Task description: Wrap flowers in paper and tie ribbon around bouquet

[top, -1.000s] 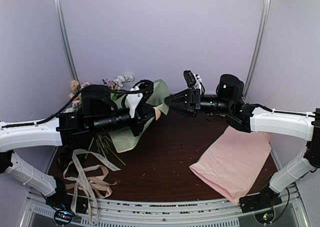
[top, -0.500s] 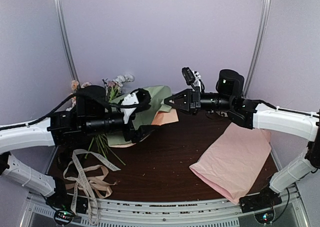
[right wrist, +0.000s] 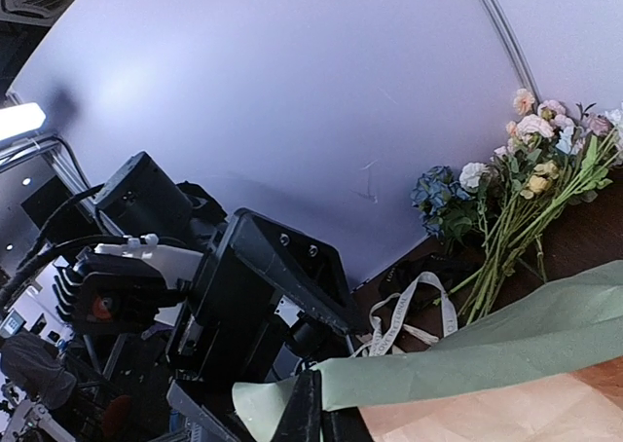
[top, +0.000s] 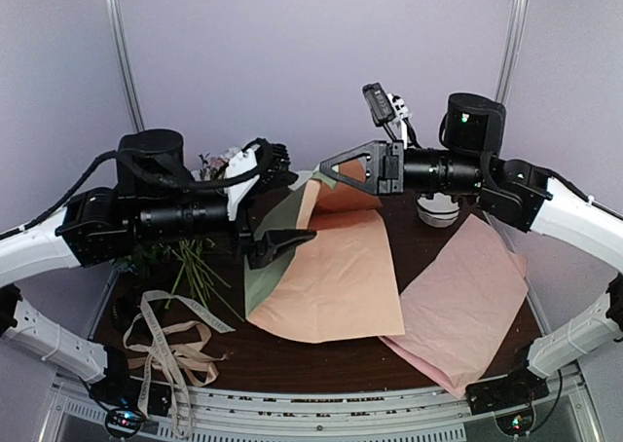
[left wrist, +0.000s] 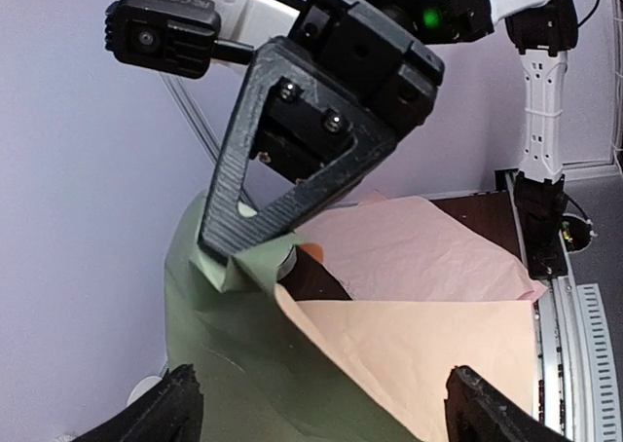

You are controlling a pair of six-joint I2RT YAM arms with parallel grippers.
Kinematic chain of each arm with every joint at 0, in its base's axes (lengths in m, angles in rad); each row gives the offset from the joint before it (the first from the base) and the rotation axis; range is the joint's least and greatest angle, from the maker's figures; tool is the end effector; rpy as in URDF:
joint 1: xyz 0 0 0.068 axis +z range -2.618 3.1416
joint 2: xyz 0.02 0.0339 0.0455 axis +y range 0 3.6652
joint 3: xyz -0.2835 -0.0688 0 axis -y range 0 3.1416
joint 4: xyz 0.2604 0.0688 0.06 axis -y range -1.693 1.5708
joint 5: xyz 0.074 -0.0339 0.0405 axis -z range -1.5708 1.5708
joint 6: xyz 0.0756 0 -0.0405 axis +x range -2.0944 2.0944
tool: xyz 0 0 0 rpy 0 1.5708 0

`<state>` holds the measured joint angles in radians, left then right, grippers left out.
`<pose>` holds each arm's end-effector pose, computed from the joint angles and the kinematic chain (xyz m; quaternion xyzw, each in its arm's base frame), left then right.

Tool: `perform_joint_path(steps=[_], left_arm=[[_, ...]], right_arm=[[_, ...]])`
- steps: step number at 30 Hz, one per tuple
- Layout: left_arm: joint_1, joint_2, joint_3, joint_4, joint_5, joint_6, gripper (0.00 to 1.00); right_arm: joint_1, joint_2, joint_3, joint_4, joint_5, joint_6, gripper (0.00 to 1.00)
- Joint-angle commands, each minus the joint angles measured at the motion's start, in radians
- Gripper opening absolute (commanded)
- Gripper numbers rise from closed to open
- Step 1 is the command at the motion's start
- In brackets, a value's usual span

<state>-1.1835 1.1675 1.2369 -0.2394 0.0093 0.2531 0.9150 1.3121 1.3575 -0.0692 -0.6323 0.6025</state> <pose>0.1171 -0.2890 0.4269 0.5054 0.5737 -0.2923 0.5744 0.1718 0.2966 0.4561 -0.3204 0.6379 0.6183 0.3288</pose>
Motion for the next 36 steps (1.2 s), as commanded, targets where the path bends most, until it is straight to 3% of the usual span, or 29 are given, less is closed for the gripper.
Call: perform_joint_path(steps=[1, 6, 9, 13, 18, 20, 22, 23, 27, 31, 36], left_arm=[[-0.001, 0.062, 0.076, 0.018, -0.104, -0.072, 0.89], [-0.002, 0.119, 0.119, 0.014, -0.122, -0.133, 0.87], [-0.002, 0.137, 0.124, 0.017, -0.136, -0.165, 0.75], [-0.002, 0.141, 0.119, 0.049, -0.134, -0.196, 0.48], [-0.002, 0.157, 0.121, 0.075, -0.091, -0.205, 0.44], [-0.002, 0.169, 0.127, 0.075, -0.099, -0.21, 0.28], [-0.002, 0.172, 0.123, 0.085, -0.127, -0.234, 0.03], [0.0, 0.17, 0.117, 0.092, -0.142, -0.256, 0.0], [0.059, 0.159, 0.095, 0.096, -0.158, -0.429, 0.0], [0.219, 0.133, -0.004, 0.092, -0.187, -0.713, 0.0], [0.385, 0.05, -0.306, 0.196, -0.264, -1.028, 0.0]], right_arm=[[0.038, 0.017, 0.093, -0.123, 0.138, -0.11, 0.0], [0.064, 0.044, 0.168, -0.199, 0.195, -0.16, 0.0], [0.07, 0.048, 0.195, -0.22, 0.218, -0.179, 0.0], [0.075, 0.056, 0.233, -0.273, 0.254, -0.217, 0.0], [0.077, 0.06, 0.281, -0.343, 0.316, -0.259, 0.0], [0.076, 0.061, 0.294, -0.36, 0.331, -0.277, 0.0], [0.077, 0.063, 0.301, -0.376, 0.346, -0.292, 0.0], [0.076, 0.067, 0.305, -0.383, 0.351, -0.298, 0.0], [0.069, 0.103, 0.34, -0.433, 0.38, -0.352, 0.02], [0.024, 0.147, 0.358, -0.491, 0.375, -0.367, 0.23], [-0.057, 0.115, 0.25, -0.5, 0.401, -0.357, 0.43]])
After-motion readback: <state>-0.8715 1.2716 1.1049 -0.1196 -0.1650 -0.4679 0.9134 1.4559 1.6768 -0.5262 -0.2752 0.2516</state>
